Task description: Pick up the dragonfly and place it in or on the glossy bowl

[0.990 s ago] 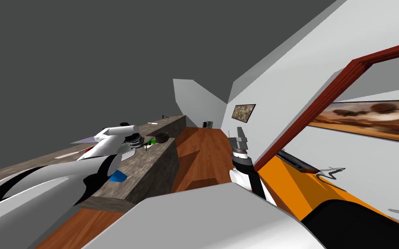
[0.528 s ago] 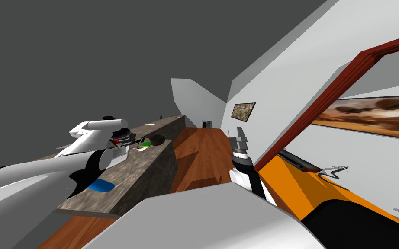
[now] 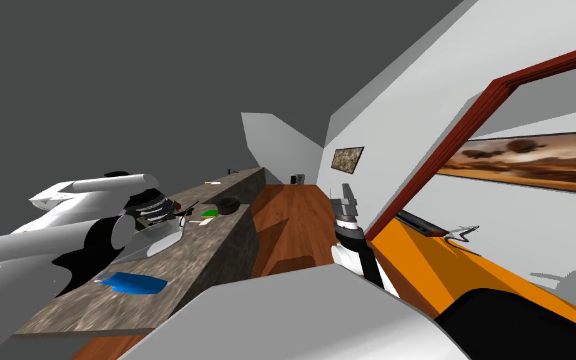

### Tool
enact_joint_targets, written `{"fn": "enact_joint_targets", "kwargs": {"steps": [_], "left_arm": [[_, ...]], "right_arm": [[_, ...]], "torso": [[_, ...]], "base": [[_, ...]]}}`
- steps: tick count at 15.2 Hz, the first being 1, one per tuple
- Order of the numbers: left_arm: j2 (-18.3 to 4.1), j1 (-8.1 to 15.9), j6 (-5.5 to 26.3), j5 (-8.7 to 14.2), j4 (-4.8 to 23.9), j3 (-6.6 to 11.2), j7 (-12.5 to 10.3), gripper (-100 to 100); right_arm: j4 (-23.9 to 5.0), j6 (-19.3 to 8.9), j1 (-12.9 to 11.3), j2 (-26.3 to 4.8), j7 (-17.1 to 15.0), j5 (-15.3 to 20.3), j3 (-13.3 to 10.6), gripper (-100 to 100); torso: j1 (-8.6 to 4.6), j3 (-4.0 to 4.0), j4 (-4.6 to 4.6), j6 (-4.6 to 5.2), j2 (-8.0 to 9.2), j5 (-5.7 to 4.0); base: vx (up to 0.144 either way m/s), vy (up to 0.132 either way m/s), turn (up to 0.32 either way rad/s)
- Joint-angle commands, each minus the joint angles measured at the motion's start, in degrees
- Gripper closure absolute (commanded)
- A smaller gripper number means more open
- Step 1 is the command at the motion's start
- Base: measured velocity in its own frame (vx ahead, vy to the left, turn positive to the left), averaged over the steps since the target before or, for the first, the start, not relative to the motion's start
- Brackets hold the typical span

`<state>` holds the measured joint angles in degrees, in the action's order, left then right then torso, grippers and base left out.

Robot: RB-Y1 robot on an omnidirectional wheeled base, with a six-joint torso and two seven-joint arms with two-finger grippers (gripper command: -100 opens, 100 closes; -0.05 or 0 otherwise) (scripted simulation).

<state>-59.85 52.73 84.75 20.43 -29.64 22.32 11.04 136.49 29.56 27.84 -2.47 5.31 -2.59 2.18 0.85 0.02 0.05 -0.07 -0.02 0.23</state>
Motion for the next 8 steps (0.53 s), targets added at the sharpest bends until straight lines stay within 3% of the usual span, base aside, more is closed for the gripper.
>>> {"fn": "enact_joint_targets", "kwargs": {"steps": [1,2,4,6,8], "left_arm": [[-0.7,-2.2,1.7,1.0,-1.8,1.08,0.7,100],[-0.7,-2.2,1.7,1.0,-1.8,1.08,0.7,100],[-3.6,-3.4,3.1,2.6,1.3,2.07,3.4,100],[-3.6,-3.4,3.1,2.6,1.3,2.07,3.4,100],[-4.4,-3.8,3.5,3.1,2.2,2.35,4.2,100]], "right_arm": [[0.0,0.0,0.0,0.0,0.0,0.0,0.0,0],[0.0,0.0,0.0,0.0,0.0,0.0,0.0,0],[0.0,0.0,0.0,0.0,0.0,0.0,0.0,0],[0.0,0.0,0.0,0.0,0.0,0.0,0.0,0],[0.0,0.0,0.0,0.0,0.0,0.0,0.0,0]], "torso": [[0.00,0.00,0.00,0.00,0.00,0.00],[-0.07,-0.03,-0.01,0.00,-0.04,-0.01],[-0.29,-0.03,-0.03,0.00,-0.04,-0.05],[-0.04,-0.05,-0.03,0.04,-0.07,-0.03],[-0.24,-0.06,-0.05,0.03,-0.07,-0.02]], "base": [[0.031,0.125,-0.063],[0.020,0.080,-0.013],[0.021,0.113,-0.085],[0.021,0.159,-0.095],[0.005,0.069,-0.004]]}}
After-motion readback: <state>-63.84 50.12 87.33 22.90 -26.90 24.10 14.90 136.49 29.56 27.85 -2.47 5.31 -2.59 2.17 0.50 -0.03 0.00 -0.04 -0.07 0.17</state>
